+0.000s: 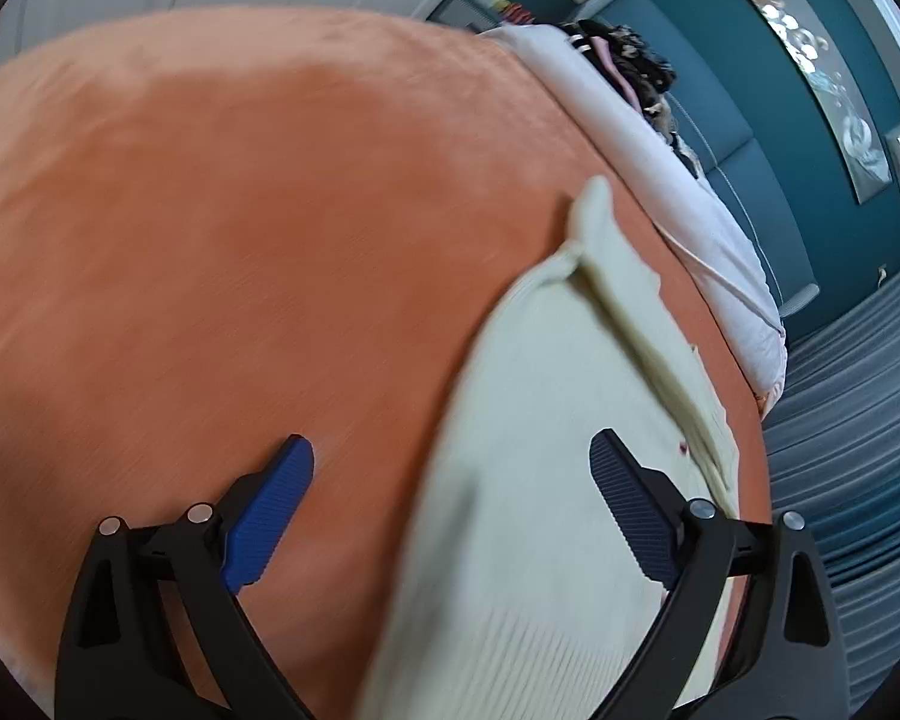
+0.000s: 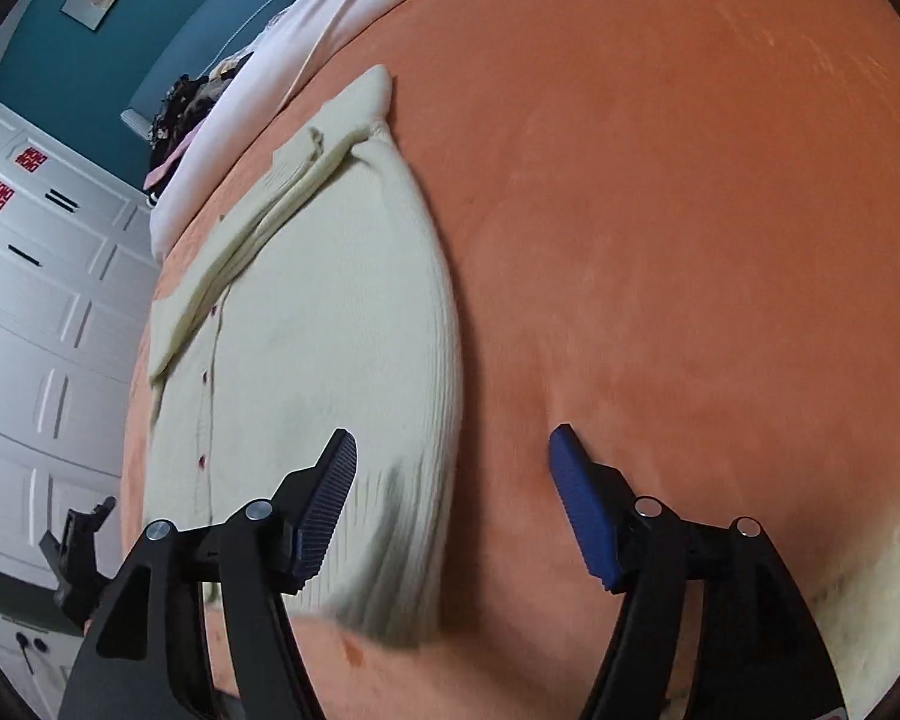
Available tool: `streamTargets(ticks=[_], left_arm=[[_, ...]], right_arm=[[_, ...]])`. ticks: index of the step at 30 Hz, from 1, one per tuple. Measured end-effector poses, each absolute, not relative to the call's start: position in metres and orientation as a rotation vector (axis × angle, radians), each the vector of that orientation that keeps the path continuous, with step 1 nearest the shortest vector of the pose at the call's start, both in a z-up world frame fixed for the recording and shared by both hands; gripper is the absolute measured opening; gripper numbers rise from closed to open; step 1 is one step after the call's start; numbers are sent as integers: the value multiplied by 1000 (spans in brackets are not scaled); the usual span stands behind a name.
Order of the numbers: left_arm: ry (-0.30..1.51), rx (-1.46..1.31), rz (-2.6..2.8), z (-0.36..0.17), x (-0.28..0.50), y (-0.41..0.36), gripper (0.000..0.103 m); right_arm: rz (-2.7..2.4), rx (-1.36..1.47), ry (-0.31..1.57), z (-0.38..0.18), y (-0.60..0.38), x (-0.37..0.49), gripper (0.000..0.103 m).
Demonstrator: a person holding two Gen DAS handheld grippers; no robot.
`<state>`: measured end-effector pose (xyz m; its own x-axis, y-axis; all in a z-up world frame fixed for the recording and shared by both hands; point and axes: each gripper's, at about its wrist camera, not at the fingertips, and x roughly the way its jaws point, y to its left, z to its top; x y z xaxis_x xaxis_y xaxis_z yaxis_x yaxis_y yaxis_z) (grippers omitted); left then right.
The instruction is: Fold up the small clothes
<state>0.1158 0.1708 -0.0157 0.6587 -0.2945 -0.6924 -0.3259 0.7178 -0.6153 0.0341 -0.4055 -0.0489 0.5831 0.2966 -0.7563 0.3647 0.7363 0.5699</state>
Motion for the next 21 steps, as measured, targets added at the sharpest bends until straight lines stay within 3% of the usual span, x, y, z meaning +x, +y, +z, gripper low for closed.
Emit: streamTargets(ticks=[10, 11, 12, 13, 14, 15, 16, 21], left_arm=[[976, -750, -32, -21, 99, 137, 98], [995, -735, -38, -21, 102, 133, 98], [1006, -726, -40, -20, 104, 131, 93], [1022, -727, -54, -19, 107, 129, 72], [1046, -738, -81, -20, 109, 128, 53], [1086, -760, -102, -23, 112, 128, 22], [1109, -784, -106, -24, 111, 128, 11], [1054, -810, -144, 1, 92, 137, 9]], right_arm=[[64, 899, 951, -62, -368, 28, 75], [54, 884, 947, -60, -365, 30, 71], [52, 867, 950, -58, -363, 32, 54], [59, 857, 961, -56, -362, 35, 39], [60, 851, 975, -54, -362, 38, 9], [63, 853, 957, -49, -363, 37, 9], [68, 849, 927, -42, -364, 35, 9], [115, 806, 855, 0, -363, 18, 7]])
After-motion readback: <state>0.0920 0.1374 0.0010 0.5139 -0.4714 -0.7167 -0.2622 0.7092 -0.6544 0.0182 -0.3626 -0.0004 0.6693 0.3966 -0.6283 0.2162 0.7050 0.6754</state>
